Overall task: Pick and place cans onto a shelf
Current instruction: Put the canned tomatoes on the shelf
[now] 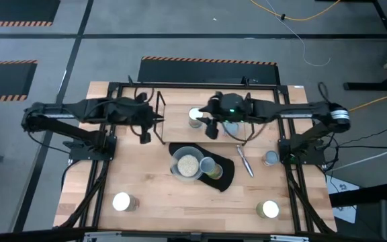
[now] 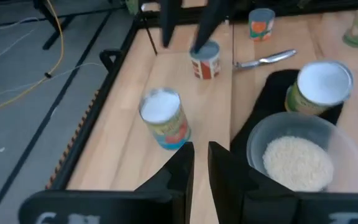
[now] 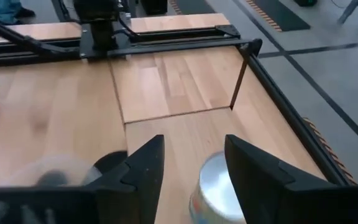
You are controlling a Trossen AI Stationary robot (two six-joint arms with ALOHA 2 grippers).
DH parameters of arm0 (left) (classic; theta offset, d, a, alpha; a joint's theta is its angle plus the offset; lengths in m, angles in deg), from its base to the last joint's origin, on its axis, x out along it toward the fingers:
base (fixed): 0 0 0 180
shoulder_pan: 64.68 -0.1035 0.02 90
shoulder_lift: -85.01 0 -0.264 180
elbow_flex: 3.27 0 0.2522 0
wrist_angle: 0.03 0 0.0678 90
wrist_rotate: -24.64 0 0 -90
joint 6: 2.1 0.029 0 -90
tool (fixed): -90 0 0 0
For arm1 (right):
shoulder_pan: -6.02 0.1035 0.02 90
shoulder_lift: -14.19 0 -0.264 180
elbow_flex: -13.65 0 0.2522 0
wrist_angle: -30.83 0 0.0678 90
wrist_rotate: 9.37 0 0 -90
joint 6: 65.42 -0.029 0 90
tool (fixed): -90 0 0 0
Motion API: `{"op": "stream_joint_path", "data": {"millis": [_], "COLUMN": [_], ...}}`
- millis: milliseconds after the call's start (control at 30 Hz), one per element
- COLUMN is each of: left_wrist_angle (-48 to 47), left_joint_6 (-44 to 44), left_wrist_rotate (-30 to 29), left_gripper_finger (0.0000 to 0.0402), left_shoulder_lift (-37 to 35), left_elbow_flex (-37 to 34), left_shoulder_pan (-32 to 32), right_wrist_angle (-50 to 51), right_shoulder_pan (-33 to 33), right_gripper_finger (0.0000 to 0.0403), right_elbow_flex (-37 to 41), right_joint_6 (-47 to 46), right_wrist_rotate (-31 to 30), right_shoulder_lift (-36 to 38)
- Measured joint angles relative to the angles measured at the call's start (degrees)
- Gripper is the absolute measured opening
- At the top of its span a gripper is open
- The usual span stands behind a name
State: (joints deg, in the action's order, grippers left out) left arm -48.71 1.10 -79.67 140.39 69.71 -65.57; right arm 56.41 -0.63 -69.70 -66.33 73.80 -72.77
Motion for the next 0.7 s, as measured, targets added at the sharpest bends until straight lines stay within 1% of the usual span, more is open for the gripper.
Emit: {"op": "stream_joint_path", "data": {"millis": [167, 300, 400, 600, 700], "left_wrist_angle": [4.8, 7.2, 7.3, 8.5, 8.9], "left_joint_6": [-1.7, -1.7, -1.6, -1.6, -1.6], "left_wrist_rotate": [-0.2, -0.2, -0.2, -0.2, -0.2], "left_gripper_finger": [0.0038, 0.0039, 0.0041, 0.0037, 0.0040], "left_shoulder_lift": [-5.0, -7.0, -7.8, -7.7, -7.7], "left_elbow_flex": [-8.8, -13.3, -15.3, -16.2, -16.1], "left_shoulder_pan": [0.2, 0.2, 0.2, 0.2, 0.2], "right_wrist_angle": [0.8, 3.5, 3.9, 4.9, 5.7], "right_shoulder_pan": [-0.2, -0.3, -0.4, -0.6, -0.7], "right_gripper_finger": [0.0174, 0.0174, 0.0174, 0.0174, 0.0174], "right_elbow_flex": [-6.4, -10.0, -11.0, -10.8, -10.8], "right_joint_6": [0.0, -0.2, -0.4, -0.3, -0.3], "right_wrist_rotate": [-0.1, -0.9, -0.9, -1.3, -3.6], "right_shoulder_lift": [-7.8, -12.8, -15.5, -17.4, -17.6]}}
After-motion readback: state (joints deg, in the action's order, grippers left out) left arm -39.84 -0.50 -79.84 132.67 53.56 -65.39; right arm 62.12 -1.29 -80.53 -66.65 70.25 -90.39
